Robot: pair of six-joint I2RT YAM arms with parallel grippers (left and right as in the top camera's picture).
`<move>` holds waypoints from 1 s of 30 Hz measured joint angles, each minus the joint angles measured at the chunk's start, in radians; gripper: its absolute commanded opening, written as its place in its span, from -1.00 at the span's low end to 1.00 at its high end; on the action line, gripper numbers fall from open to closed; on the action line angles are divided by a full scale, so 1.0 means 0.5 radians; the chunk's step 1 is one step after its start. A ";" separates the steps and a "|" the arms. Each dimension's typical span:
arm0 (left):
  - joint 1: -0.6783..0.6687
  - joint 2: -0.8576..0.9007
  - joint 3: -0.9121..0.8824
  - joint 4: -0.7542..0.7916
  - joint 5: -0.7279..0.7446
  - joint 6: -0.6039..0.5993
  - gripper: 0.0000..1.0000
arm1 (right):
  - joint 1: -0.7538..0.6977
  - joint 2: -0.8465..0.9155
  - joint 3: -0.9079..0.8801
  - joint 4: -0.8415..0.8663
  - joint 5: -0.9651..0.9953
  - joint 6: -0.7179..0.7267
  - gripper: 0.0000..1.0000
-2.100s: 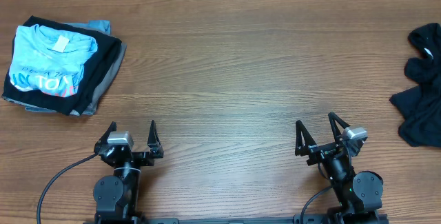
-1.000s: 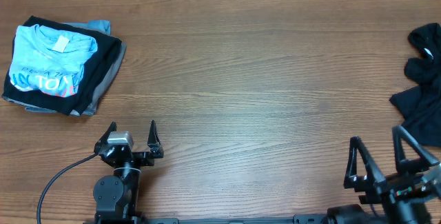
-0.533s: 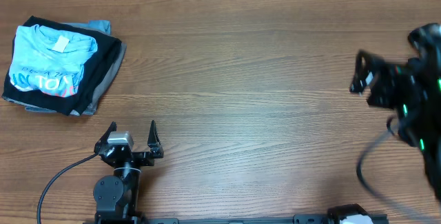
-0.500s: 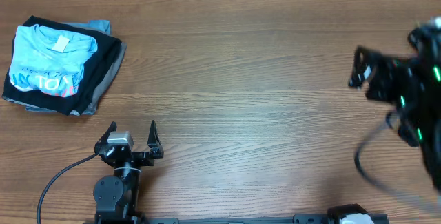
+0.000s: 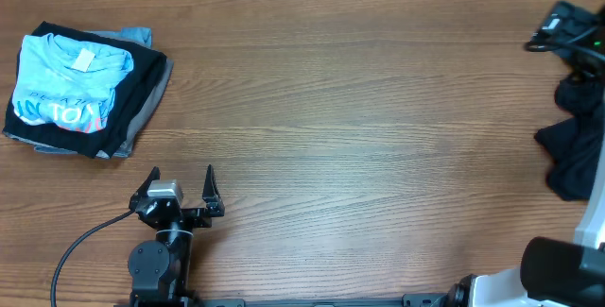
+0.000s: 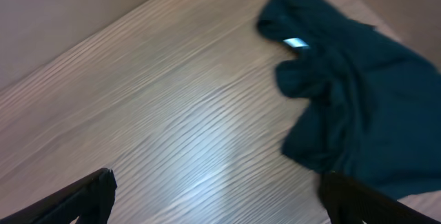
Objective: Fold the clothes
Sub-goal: 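Reach the right gripper to the black t-shirt at the right edge and grasp it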
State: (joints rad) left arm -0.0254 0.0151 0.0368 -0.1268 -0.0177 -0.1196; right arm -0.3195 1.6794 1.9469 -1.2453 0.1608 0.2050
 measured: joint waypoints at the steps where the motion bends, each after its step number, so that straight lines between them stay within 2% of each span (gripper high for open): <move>1: 0.000 0.000 0.000 0.000 0.000 0.000 1.00 | -0.073 0.024 0.001 0.001 0.000 0.002 0.90; 5: 0.000 0.000 0.000 0.000 0.000 0.000 1.00 | -0.280 0.201 0.011 -0.008 0.002 -0.001 0.86; 11: 0.000 0.000 0.000 0.000 -0.001 0.000 1.00 | -0.428 0.578 0.011 0.050 0.001 -0.012 0.80; 23: 0.000 0.000 0.000 0.000 0.000 0.000 1.00 | -0.462 0.982 0.011 0.707 0.109 -0.440 0.86; 27: 0.000 0.000 0.000 0.000 0.000 0.000 1.00 | -0.462 1.100 0.011 0.827 0.132 -0.561 0.89; 28: 0.000 0.000 0.000 0.000 -0.001 0.000 1.00 | -0.462 1.139 0.011 0.842 0.135 -0.575 0.86; 30: 0.000 0.000 0.000 0.000 0.000 0.000 1.00 | -0.462 1.237 0.011 0.847 0.140 -0.597 0.70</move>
State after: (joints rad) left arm -0.0254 0.0151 0.0368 -0.1268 -0.0177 -0.1196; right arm -0.5507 2.2978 1.9522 -0.8219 0.2306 -0.0933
